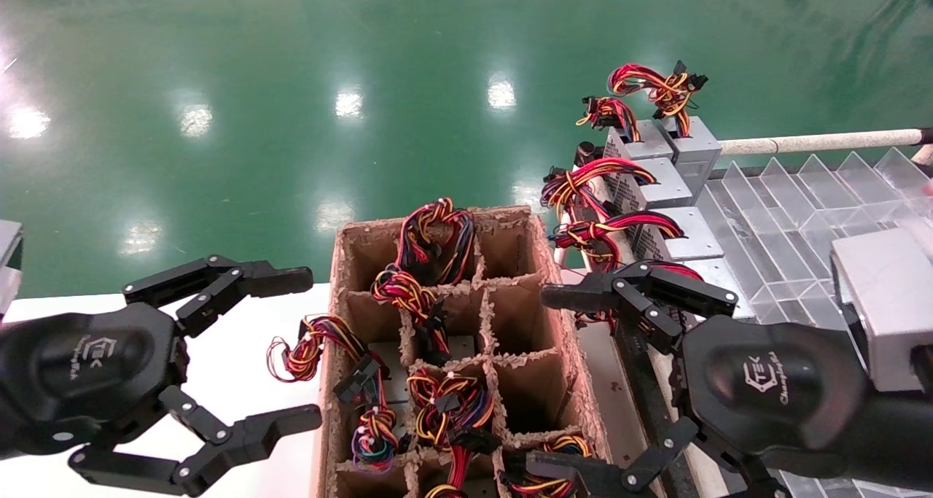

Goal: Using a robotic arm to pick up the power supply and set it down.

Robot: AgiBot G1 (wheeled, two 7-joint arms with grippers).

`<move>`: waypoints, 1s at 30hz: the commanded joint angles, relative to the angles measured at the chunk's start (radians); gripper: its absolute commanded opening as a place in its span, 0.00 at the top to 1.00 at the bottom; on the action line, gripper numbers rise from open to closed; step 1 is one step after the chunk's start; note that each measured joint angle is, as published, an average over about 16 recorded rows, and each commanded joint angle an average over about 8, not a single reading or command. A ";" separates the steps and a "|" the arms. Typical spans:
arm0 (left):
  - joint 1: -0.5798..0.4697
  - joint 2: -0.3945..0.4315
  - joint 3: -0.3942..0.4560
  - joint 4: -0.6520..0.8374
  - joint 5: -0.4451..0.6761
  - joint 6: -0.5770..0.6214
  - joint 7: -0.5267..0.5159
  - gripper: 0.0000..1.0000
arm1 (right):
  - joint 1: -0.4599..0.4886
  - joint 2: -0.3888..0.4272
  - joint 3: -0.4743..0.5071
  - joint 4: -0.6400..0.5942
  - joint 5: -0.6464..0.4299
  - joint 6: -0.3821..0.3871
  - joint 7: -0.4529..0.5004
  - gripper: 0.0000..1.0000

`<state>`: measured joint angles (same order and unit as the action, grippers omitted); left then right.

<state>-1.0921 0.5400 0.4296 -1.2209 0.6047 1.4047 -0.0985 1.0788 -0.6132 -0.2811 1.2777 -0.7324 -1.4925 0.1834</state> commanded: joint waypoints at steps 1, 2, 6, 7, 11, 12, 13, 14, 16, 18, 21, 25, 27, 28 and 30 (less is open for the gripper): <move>0.000 0.000 0.000 0.000 0.000 0.000 0.000 0.00 | 0.000 0.000 0.000 0.000 0.000 0.000 0.000 0.00; 0.000 0.000 0.000 0.000 0.000 0.000 0.000 0.00 | 0.000 0.000 0.000 0.000 0.000 0.000 0.000 0.00; 0.000 0.000 0.000 0.000 0.000 0.000 0.000 0.00 | 0.000 0.000 0.000 0.000 0.000 0.000 0.000 0.00; 0.000 0.000 0.000 0.000 0.000 0.000 0.000 0.00 | 0.000 0.000 0.000 0.000 0.000 0.000 0.000 0.00; 0.000 0.000 0.000 0.000 0.000 0.000 0.000 0.00 | 0.000 0.000 0.000 0.000 0.000 0.000 0.000 0.00; 0.000 0.000 0.000 0.000 0.000 0.000 0.000 0.00 | 0.000 0.000 0.000 0.000 0.000 0.000 0.000 0.00; 0.000 0.000 0.000 0.000 0.000 0.000 0.000 0.00 | 0.000 0.000 0.000 0.000 0.000 0.000 0.000 0.00; 0.000 0.000 0.000 0.000 0.000 0.000 0.000 0.08 | 0.000 0.000 0.000 0.000 0.000 0.000 0.000 0.00; 0.000 0.000 0.000 0.000 0.000 0.000 0.000 0.33 | -0.001 0.000 0.000 0.001 0.000 0.000 0.001 0.00; 0.000 0.000 0.000 0.000 0.000 0.000 0.000 0.58 | 0.000 0.001 0.001 0.001 0.000 0.000 0.000 0.00; 0.000 0.000 0.000 0.000 0.000 0.000 0.000 0.95 | 0.002 0.008 0.008 -0.001 -0.001 0.006 -0.009 0.00; 0.000 0.000 0.000 0.000 0.000 0.000 0.000 1.00 | 0.002 0.030 0.026 -0.014 -0.027 0.032 -0.049 0.00; 0.000 0.000 0.000 0.000 0.000 0.000 0.000 1.00 | 0.001 0.037 0.031 -0.030 -0.051 0.050 -0.074 0.00; 0.000 0.000 0.000 0.000 0.000 0.000 0.000 1.00 | 0.001 0.038 0.030 -0.040 -0.066 0.058 -0.085 0.00; 0.000 0.000 0.000 0.000 0.000 0.000 0.000 1.00 | 0.007 0.030 0.018 -0.064 -0.103 0.067 -0.104 0.00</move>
<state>-1.0921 0.5400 0.4296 -1.2208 0.6047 1.4047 -0.0985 1.1010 -0.6006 -0.2824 1.2079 -0.8487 -1.4432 0.0869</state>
